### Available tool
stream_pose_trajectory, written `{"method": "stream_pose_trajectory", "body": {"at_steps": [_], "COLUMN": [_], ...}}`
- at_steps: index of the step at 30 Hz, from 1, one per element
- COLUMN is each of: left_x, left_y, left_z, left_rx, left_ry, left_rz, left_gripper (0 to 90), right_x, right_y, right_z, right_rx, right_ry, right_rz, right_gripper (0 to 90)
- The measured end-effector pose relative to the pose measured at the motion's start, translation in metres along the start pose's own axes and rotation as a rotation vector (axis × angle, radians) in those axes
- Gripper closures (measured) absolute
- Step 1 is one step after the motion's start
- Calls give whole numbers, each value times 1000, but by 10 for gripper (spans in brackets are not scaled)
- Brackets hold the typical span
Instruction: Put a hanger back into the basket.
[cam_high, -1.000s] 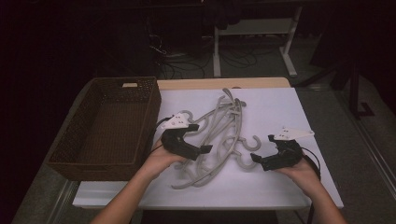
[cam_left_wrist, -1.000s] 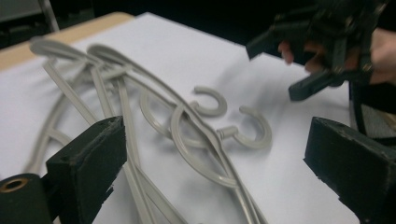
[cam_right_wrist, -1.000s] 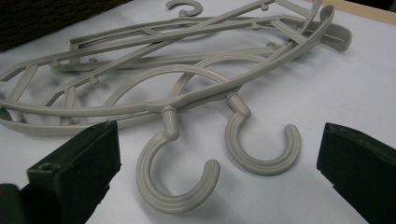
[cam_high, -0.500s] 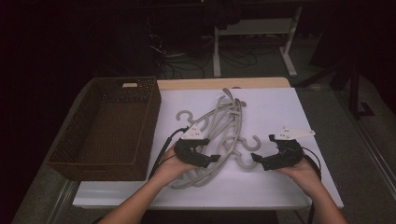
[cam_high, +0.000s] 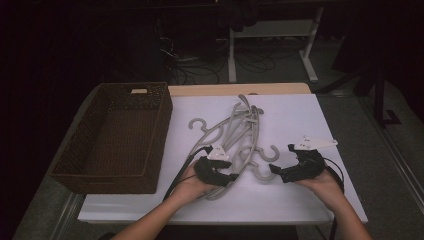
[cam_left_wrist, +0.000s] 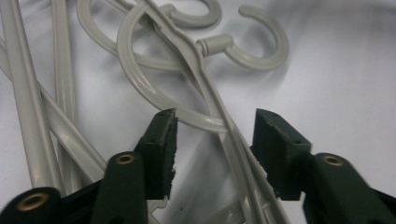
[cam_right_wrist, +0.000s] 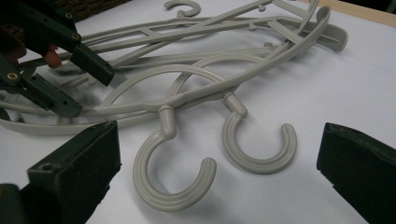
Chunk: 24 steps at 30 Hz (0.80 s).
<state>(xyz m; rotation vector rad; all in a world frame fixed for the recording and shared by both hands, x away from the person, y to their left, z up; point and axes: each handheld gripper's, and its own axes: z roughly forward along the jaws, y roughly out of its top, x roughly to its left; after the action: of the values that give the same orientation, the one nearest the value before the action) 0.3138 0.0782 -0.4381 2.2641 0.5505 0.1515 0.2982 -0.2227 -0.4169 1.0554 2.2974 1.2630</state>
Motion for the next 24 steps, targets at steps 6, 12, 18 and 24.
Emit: {"method": "stream_pose_trajectory", "body": {"at_steps": [6, 12, 18, 24], "left_x": [-1, -3, -2, -5], "left_y": [-1, -1, -1, 1], "left_z": [1, 2, 1, 2], "left_rx": [37, 53, 65, 91], "left_ry": [5, 11, 28, 47], "left_rz": [7, 18, 27, 54], "left_gripper": [562, 589, 600, 623], "right_x": [0, 0, -1, 0], "right_y": [0, 0, 0, 0], "right_z": [0, 0, -1, 0], "right_rx": [1, 0, -1, 2], "right_ry": [2, 1, 1, 2], "right_rz": [-2, 2, 1, -3], "right_gripper": [0, 0, 0, 0]}}
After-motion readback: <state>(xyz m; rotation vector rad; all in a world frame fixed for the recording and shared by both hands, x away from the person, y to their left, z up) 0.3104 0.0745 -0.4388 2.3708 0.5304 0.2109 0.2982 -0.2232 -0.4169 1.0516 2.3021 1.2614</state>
